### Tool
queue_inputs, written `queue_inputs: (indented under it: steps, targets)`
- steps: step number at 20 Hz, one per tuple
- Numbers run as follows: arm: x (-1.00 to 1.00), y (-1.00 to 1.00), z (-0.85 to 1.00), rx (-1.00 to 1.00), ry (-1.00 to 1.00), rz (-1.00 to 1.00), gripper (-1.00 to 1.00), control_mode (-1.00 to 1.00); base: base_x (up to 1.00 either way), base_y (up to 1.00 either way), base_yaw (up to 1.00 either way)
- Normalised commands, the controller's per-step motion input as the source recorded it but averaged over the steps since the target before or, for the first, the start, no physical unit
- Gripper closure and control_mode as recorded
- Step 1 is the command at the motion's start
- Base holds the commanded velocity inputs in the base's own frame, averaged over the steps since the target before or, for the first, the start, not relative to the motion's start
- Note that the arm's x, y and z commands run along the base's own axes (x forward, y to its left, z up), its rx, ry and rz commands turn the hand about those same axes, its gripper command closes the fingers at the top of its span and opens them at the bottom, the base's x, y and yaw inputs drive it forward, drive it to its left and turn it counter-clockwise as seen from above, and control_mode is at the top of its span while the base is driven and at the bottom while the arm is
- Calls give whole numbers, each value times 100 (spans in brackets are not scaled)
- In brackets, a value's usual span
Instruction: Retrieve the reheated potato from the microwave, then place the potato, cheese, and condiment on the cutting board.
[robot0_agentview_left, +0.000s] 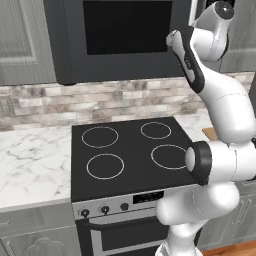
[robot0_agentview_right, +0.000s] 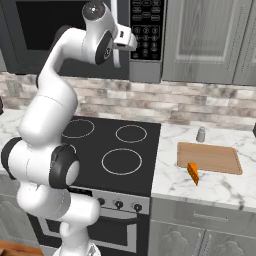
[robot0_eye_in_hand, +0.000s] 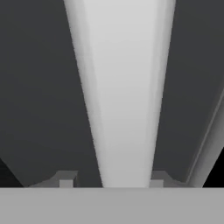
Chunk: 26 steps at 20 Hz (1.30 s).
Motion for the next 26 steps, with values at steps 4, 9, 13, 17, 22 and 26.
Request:
queue_inputs:
  steps: [4, 9, 13, 17, 22, 26]
  targets:
    - [27, 53, -25, 0, -27, 0, 100, -100, 0, 0, 0]
    - [22, 55, -19, 0, -18, 0, 100, -100, 0, 0, 0]
    - [-33, 42, -2, 1, 0, 11, 100, -100, 0, 0, 0]
    - [-70, 43, 0, 0, 4, 12, 100, -100, 0, 0, 0]
    - [-78, 37, 0, 0, 13, 9, 100, -100, 0, 0, 0]
    - [-81, 34, 0, 0, 6, 3, 100, -100, 0, 0, 0]
